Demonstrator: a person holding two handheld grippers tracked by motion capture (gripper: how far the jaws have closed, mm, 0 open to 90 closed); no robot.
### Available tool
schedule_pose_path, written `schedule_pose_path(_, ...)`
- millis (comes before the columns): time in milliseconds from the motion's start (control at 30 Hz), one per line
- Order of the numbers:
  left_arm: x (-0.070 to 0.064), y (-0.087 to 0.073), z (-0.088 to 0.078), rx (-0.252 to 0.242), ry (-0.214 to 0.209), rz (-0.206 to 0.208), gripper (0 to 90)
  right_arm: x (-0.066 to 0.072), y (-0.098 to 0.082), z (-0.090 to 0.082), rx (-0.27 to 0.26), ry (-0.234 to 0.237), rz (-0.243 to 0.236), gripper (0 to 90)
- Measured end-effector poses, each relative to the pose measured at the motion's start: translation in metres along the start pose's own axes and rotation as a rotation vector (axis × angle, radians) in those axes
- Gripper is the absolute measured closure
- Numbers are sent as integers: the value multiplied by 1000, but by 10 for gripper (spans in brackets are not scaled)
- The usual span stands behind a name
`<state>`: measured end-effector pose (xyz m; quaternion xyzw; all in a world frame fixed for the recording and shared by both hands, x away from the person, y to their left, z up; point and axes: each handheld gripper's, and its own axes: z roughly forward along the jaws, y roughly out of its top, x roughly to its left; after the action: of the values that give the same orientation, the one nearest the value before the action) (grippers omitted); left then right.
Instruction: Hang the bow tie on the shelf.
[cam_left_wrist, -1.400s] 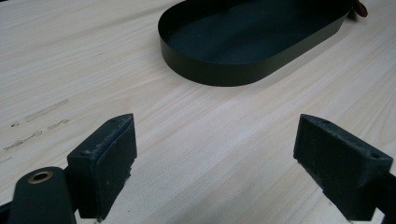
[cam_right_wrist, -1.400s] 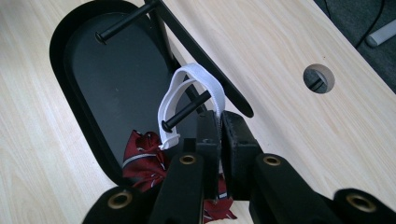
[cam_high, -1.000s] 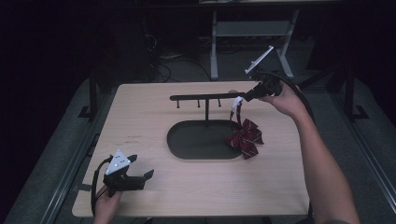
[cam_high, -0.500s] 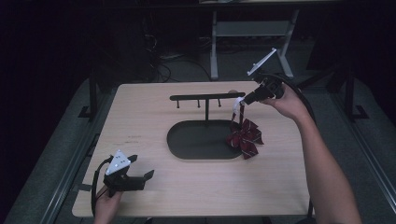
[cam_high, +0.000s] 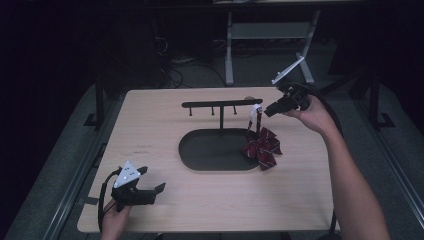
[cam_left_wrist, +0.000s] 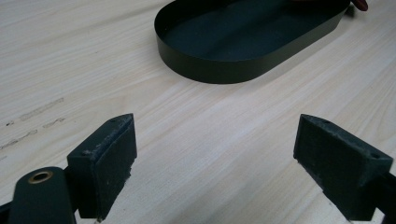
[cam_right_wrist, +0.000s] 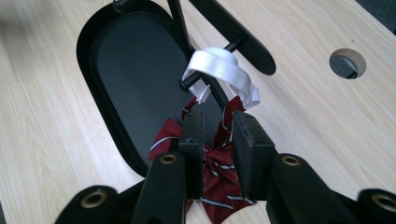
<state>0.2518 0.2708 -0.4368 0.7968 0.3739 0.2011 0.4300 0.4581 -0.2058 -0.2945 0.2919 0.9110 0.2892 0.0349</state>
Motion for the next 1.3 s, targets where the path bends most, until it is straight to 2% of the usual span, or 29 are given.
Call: schedule_pose_path(1300, 0, 0, -1, 1, 4, 5, 130, 4, -31, 7, -1, 47, 31, 638)
